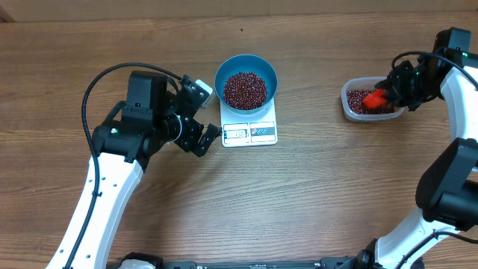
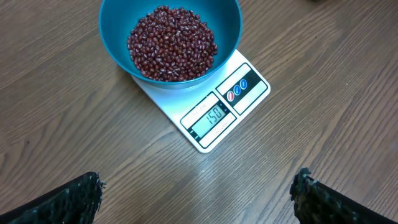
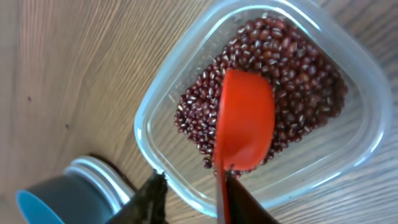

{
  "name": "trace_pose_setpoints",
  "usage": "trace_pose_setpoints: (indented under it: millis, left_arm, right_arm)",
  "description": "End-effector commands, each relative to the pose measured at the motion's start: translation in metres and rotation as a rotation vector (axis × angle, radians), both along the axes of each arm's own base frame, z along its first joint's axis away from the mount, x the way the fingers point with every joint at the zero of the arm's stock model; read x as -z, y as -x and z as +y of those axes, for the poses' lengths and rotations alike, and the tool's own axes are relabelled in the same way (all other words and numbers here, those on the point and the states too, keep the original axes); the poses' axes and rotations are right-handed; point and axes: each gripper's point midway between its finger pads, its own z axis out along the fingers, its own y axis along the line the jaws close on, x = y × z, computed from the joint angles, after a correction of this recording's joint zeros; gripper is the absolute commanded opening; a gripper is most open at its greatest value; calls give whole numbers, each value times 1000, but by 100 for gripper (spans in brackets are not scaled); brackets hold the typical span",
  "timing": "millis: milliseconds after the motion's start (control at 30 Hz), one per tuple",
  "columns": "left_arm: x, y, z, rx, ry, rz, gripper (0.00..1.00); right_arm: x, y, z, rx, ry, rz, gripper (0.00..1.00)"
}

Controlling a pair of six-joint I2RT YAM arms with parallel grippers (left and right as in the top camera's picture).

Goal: Scoop item into bowl and weigh 150g on scale
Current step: 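Lower the scoop into the tub and open the right gripper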

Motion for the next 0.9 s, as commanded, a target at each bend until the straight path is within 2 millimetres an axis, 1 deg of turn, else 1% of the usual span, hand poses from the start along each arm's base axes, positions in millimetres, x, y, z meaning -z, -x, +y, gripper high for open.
trace_pose_setpoints:
  millis: [0,33,100,167,300,367,467,533,767,867]
  left_arm:
    - [-5,-2,1,14,-11,-23,99]
    - [-5,-2,1,14,-10,-24,100]
    - [-5,-2,1,14,-11,-23,100]
    - [-5,-2,1,14,-10,-24,100]
    - [-5,-2,1,14,-11,-23,99]
    - [-5,-2,1,14,-11,-23,100]
    - [-5,-2,1,14,-11,-23,100]
    - [-5,-2,1,14,-11,-23,99]
    - [-5,-2,1,14,-10,-24,100]
    - [-5,-2,1,14,-10,-24,100]
  right_arm:
    - [1,5,-6,10,35,18,43]
    - [2,8,-7,13,44,31,46]
    - [5,15,-10,20,67,66,54]
    - [7,21,-13,24,83,94,57]
    - [10,32,-13,19,93,144,73]
    - [11,37,-14,20,102,164,79]
    - [14,46,-21,0,152,201,100]
    - [16,51,-29,5,204,229,100]
    - [17,53,-32,-106,249,219,100]
    - [17,55,-42,-122,306,231,100]
